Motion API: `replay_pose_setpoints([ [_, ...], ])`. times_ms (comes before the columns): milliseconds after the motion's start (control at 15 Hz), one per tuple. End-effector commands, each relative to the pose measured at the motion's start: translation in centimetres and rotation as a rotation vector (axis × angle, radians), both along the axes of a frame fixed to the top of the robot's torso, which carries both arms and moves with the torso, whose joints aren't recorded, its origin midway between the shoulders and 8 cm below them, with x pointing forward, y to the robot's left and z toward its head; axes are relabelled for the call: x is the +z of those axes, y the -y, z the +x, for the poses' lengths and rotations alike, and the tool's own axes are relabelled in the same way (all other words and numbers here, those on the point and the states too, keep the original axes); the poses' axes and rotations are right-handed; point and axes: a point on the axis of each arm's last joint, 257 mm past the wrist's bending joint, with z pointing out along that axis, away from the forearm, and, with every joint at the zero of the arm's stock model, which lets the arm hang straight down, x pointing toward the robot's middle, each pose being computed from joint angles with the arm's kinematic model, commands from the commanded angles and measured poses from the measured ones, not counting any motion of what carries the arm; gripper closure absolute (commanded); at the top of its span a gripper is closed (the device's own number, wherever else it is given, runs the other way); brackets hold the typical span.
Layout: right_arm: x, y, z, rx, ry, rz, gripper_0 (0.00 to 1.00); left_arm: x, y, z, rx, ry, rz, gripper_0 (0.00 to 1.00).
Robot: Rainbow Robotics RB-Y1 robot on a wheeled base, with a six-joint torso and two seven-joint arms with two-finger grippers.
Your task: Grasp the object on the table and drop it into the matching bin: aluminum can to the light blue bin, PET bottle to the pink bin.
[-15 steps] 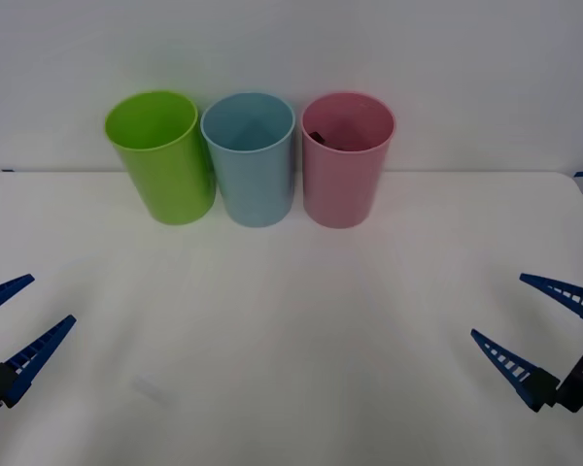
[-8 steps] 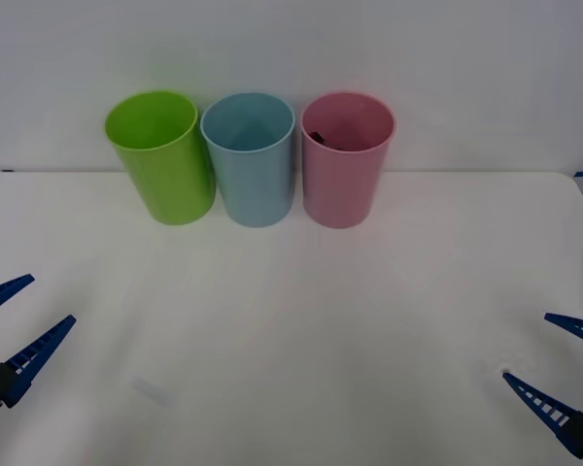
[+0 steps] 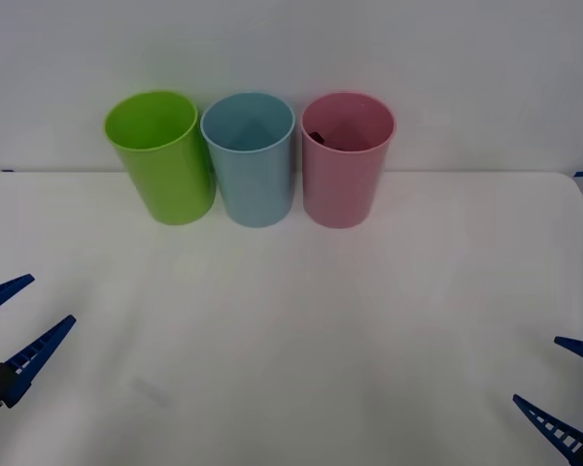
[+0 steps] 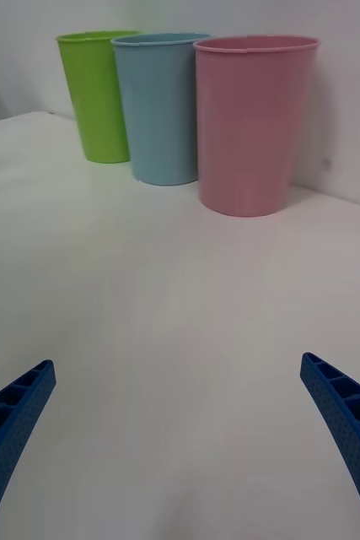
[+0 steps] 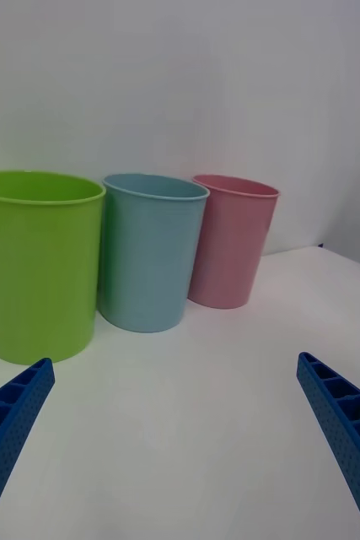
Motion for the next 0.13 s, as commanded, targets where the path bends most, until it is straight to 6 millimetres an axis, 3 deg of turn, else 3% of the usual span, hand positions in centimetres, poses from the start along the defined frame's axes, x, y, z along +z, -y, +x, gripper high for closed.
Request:
replay_pose_setpoints([
  [67, -0.03, 0.00, -0.03, 0.000, -0.001, 0.000, 0.00, 0.00, 0.00, 0.00, 0.000, 0.000, 0.000, 0.00],
  [133, -0.03, 0.00, -0.03, 0.000, -0.001, 0.000, 0.00, 0.00, 0.00, 0.00, 0.000, 0.000, 0.000, 0.00],
])
